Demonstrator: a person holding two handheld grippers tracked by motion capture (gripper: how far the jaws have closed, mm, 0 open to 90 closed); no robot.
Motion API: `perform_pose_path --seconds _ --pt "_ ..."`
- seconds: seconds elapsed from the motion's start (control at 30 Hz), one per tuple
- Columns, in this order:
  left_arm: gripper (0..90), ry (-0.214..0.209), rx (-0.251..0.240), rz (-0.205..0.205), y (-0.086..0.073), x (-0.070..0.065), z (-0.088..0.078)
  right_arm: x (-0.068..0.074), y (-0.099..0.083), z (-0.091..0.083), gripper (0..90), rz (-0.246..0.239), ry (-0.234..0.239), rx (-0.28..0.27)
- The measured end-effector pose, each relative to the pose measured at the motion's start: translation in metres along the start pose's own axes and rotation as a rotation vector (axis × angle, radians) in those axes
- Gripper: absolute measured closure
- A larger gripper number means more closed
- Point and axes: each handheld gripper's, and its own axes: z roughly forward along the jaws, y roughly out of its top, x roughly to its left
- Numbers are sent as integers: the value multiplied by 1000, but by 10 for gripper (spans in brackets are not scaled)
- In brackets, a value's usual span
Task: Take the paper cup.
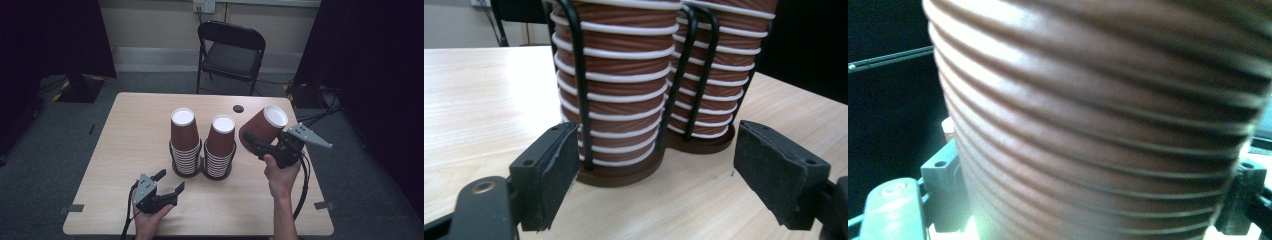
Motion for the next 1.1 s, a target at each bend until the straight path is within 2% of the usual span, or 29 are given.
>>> perform_pose_path --seconds 0.17,0.43,0.47,0.6,0.7,0.73,0.83,0.93,1.0,1.07,1.1 --pt "215 -55 -5 -5 1 -3 1 -5 -12 -9 133 39 -25 22" --pt "226 -90 -18 -11 2 -6 4 -6 -36 -12 134 83 -25 58" --pt "230 -98 -17 -7 2 -7 5 -5 -42 -12 134 96 -14 62" --pt "229 -108 -14 -6 3 -7 6 0 -52 -10 134 90 -15 81" --pt "220 -127 -1 2 4 -8 7 4 -65 -8 134 121 4 97" --pt "205 -141 18 4 4 -10 9 5 -69 -8 135 120 13 107" --pt "227 -146 16 15 4 -12 9 7 -76 -7 135 122 21 119" --pt "231 -159 17 24 4 -14 11 10 -87 -7 137 164 47 129" --pt "239 -158 14 30 5 -14 12 11 -89 -7 137 173 53 132" --pt "276 -160 20 25 5 -15 14 14 -98 -5 138 208 71 144" --pt "305 -160 20 25 5 -15 14 14 -98 -5 138 208 71 144"
